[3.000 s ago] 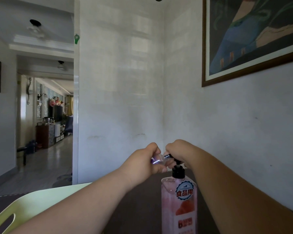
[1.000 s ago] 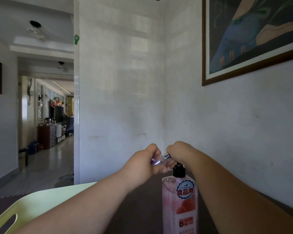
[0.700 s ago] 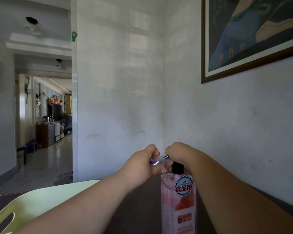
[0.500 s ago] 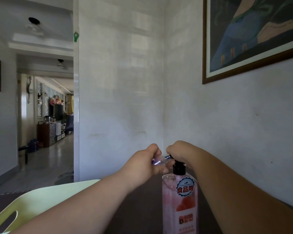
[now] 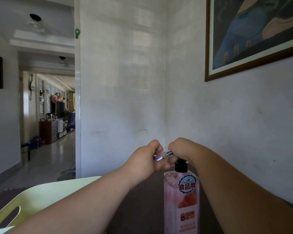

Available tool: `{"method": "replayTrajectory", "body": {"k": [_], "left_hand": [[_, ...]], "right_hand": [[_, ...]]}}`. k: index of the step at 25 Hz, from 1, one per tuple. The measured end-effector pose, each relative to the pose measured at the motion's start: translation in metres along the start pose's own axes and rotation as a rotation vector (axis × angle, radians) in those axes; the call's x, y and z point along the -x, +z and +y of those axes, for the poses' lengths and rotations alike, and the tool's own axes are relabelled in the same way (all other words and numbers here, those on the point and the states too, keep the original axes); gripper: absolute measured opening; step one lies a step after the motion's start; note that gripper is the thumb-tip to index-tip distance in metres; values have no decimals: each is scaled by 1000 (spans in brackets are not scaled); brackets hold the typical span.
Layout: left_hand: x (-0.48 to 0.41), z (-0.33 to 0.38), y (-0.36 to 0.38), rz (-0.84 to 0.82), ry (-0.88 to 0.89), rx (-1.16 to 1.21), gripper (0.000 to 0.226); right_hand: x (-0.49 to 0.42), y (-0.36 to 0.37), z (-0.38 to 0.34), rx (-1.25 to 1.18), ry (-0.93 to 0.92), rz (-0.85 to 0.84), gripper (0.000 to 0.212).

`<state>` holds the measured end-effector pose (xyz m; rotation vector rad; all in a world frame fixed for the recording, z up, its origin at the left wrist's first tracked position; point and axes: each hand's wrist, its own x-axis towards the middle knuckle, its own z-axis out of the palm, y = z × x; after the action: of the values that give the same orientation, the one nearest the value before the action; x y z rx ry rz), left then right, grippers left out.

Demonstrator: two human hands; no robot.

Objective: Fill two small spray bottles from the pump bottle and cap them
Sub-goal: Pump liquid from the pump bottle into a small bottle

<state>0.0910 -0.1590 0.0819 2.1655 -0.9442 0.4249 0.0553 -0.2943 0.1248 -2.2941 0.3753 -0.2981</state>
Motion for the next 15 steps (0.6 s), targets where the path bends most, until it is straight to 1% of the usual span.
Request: {"method": "replayTrajectory", "body": {"k": [1, 3, 6, 8, 10, 12, 15], "left_hand": [[1, -1, 1, -7, -1, -3, 43], [3, -2, 4, -1, -2, -5, 42], [3, -2, 3, 13, -5, -19, 43], [4, 0, 2, 13, 1, -25, 44], [4, 1, 0, 8, 12, -30, 44], [3, 3, -2, 16, 20, -26, 45], [-1, 5, -6, 14, 10, 4, 45]], "right_hand": [[-7, 2, 3, 11, -9, -12, 28], [-8, 3, 2, 28, 29, -26, 28], [-8, 2, 2, 84, 60, -48, 33], [-8, -1, 0, 71, 67, -69, 29], [-7, -5, -2, 44, 41, -67, 24], [-7, -7, -4, 43, 1, -30, 25], [-7, -8, -7, 129, -19, -14, 26]]}}
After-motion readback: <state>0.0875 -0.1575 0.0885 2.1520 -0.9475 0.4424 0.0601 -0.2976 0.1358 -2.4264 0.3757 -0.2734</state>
